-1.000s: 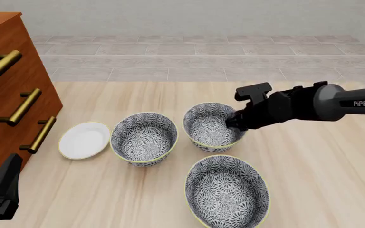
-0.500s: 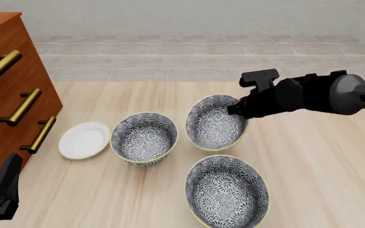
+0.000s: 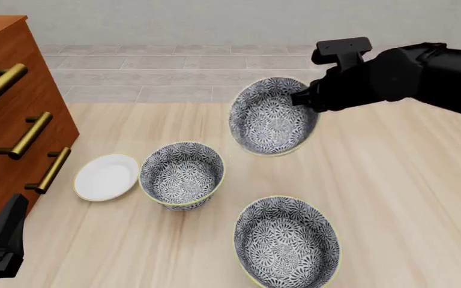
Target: Stack the bowl at the front on the bowl in the middle.
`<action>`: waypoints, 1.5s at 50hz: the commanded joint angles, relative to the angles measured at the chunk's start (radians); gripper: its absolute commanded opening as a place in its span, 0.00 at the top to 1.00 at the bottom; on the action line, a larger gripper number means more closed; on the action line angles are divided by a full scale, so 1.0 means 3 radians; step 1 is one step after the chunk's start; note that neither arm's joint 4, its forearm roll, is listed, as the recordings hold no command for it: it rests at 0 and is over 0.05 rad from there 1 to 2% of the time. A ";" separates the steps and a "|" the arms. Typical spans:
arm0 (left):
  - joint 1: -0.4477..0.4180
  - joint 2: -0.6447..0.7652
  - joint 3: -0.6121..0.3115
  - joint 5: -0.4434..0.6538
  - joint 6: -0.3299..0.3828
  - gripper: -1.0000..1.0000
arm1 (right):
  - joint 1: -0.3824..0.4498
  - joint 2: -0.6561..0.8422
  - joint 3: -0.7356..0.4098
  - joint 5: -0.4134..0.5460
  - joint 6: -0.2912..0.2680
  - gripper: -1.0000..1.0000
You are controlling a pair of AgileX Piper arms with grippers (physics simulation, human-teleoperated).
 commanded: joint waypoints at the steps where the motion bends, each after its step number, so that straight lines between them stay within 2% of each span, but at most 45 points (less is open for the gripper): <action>1: 0.0000 0.0000 0.0000 0.0000 0.0000 0.00 | 0.0126 -0.0118 -0.0118 0.0132 0.0081 1.00; 10: 0.0000 0.0000 0.0000 0.0000 0.0000 0.00 | 0.0363 -0.0175 -0.0091 0.0122 0.0313 1.00; 20: 0.0000 0.0000 0.0000 0.0000 0.0000 0.00 | 0.0571 -0.0198 -0.0065 0.0085 0.0466 1.00; 22: -0.0001 0.0000 0.0000 0.0000 0.0000 0.00 | 0.0585 -0.0196 -0.0074 0.0071 0.0431 1.00; 23: 0.0000 0.0000 0.0000 0.0000 0.0000 0.00 | 0.0653 -0.0217 -0.0048 0.0045 0.0513 1.00; 31: -0.0001 0.0000 0.0000 0.0000 0.0000 0.00 | 0.0776 -0.0194 -0.0023 -0.0018 0.0580 1.00; 35: 0.0000 0.0000 0.0000 0.0000 0.0000 0.00 | 0.0894 -0.0236 0.0006 -0.0040 0.0702 1.00; 43: 0.0000 0.0000 0.0000 0.0000 -0.0001 0.00 | 0.1070 -0.0240 0.0033 -0.0090 0.0821 1.00; 48: 0.0001 0.0000 0.0000 0.0000 0.0000 0.00 | 0.1102 -0.0168 0.0004 -0.0128 0.0834 1.00; 50: 0.0001 0.0000 0.0000 0.0000 0.0000 0.00 | 0.1084 -0.0127 -0.0048 -0.0108 0.0763 1.00; 51: 0.0000 0.0000 0.0000 0.0000 0.0000 0.00 | 0.1113 -0.0130 -0.0040 -0.0119 0.0823 1.00; 53: 0.0000 0.0000 0.0000 0.0000 0.0000 0.00 | 0.1108 -0.0101 -0.0079 -0.0108 0.0770 1.00; 57: 0.0000 0.0000 0.0000 0.0000 0.0000 0.00 | 0.1166 -0.0064 -0.0071 -0.0150 0.0846 1.00; 75: 0.0000 0.0000 0.0000 0.0000 0.0000 0.00 | 0.1235 0.0183 -0.0090 -0.0267 0.0789 1.00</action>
